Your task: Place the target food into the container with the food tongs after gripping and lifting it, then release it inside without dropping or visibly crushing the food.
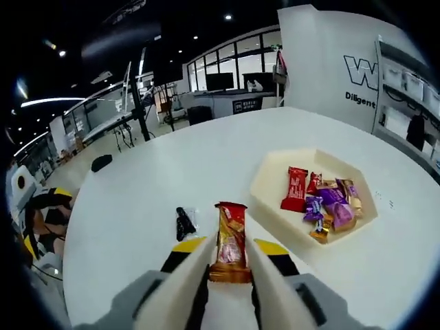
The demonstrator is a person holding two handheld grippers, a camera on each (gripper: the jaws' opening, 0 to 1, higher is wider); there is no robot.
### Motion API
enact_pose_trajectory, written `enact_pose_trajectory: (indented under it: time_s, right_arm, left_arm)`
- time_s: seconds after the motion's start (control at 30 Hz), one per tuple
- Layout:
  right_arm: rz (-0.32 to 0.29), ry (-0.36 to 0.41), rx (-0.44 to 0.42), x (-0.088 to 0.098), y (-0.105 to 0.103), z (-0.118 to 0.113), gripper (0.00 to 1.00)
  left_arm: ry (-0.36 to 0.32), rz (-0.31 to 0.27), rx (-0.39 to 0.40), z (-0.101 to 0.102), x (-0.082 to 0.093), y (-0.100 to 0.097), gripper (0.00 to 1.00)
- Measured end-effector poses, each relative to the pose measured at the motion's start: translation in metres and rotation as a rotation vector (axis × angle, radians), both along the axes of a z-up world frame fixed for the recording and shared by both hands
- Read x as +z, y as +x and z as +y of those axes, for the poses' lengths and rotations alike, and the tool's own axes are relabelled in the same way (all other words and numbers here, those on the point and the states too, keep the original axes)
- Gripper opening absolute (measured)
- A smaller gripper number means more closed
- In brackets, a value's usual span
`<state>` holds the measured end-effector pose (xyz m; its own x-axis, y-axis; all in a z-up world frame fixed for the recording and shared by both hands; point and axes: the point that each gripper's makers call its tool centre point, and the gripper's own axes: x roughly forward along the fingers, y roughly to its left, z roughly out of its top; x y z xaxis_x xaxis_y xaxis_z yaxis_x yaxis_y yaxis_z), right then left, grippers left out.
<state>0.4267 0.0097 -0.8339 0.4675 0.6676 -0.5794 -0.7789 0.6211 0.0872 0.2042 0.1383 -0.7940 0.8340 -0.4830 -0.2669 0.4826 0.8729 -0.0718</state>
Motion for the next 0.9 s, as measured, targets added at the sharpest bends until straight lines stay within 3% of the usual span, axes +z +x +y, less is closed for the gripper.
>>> enact_pose_trajectory:
  time_s: [0.53,0.9]
  right_arm:
    - [-0.007,0.043,-0.078,0.013,-0.006,-0.034,0.16]
    - [-0.020,0.050,-0.099,0.022,-0.005,-0.046,0.16]
  left_arm:
    - [0.002,-0.005,-0.033,-0.018,0.003,-0.003,0.85]
    - [0.009,-0.004,-0.037,-0.021,0.002,-0.004,0.85]
